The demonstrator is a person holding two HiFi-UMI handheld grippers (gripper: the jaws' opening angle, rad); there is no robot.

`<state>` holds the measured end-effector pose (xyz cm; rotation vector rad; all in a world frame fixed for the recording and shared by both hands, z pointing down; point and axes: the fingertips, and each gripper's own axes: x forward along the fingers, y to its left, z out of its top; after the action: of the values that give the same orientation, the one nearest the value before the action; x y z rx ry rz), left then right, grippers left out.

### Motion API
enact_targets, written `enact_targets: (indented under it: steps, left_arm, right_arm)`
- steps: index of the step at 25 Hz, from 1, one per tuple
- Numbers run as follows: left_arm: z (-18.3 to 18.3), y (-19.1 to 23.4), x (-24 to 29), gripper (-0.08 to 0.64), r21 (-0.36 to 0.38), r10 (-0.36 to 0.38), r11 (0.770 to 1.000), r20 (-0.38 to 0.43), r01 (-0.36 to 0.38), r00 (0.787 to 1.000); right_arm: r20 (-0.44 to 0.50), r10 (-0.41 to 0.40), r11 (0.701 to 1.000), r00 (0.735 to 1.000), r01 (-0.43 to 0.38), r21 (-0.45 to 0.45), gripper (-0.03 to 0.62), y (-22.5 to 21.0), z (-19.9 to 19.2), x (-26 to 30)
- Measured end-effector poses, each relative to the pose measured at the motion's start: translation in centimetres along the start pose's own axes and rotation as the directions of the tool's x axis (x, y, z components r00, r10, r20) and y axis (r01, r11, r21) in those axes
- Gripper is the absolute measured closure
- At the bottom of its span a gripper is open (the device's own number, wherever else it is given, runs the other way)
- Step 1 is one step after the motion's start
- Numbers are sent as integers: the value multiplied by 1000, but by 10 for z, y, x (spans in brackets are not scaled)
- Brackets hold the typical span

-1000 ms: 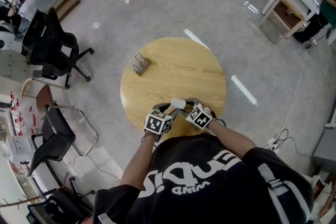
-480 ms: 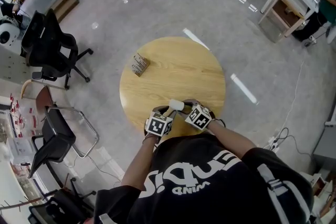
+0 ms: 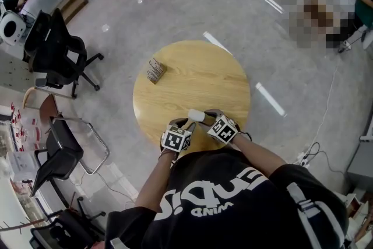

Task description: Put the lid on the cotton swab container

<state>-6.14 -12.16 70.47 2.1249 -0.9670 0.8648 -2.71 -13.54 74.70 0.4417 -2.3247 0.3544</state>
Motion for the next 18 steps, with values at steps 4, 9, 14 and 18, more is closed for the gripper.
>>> enact_targets:
  steps: [4,9,14,18]
  left_arm:
    - [3,-1,-6,423,-4,3,1000,20,-3,1000]
    - [10,-1,-21,423,-19,10,1000,63,-8,998]
    - [23,-3,-38,423,-45,24,999,124,-18,992]
    - [39,-6,-56,423,-50,32,998,184,-23,982]
  right_arm:
    - [28,-12,999,1000,10,47,402,-3,1,-13]
    - [63,-37,994,997,30,102,402,-8,9,-36]
    - [142,-68,985,988,44,167,402,-17,28,-67]
    - [214,-89,970,973,36,239,402,-18,49,-97]
